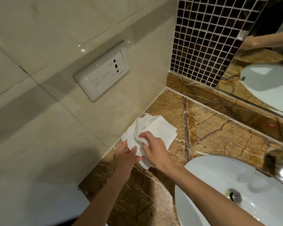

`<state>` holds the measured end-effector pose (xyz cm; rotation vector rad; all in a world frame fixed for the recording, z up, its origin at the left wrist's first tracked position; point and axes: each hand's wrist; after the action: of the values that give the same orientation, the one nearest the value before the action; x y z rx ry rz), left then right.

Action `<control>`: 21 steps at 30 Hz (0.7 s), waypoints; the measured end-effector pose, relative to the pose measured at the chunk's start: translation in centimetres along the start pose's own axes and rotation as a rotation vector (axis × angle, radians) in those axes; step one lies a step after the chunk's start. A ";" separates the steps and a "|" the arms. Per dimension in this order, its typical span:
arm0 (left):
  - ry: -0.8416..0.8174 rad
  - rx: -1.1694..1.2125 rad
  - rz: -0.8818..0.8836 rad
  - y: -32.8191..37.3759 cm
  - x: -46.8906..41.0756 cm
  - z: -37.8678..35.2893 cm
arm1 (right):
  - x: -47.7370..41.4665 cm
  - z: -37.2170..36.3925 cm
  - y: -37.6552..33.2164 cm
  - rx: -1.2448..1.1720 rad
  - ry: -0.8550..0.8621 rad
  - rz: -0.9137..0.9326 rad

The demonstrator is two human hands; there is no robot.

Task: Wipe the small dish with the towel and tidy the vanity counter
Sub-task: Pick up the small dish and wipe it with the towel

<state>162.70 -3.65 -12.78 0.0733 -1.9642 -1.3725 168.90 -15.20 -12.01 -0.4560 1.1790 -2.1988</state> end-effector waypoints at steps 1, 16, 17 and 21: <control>-0.041 -0.037 -0.018 -0.1 0.2 0.1 | 0.0 -0.3 0.0 -0.001 -0.034 -0.003; -0.223 0.005 0.057 -0.8 -1.7 2.7 | 0.0 1.3 2.5 0.002 -0.324 -0.064; -0.219 0.008 0.064 -0.8 -1.7 2.7 | 0.0 1.7 2.7 0.031 -0.343 -0.051; -0.204 0.021 0.078 -1.0 -1.8 2.6 | -0.3 1.7 3.0 0.114 -0.354 -0.032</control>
<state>162.17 -1.22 -14.97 -0.1377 -2.1258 -1.3527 171.10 -17.37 -13.55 -0.7818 0.8581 -2.0877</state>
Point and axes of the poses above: each hand's wrist, its own x-axis away from the middle knuckle, its own z-axis out of the back of the hand, y = z × x, and after that the axes turned 7 degrees about -y, right-handed
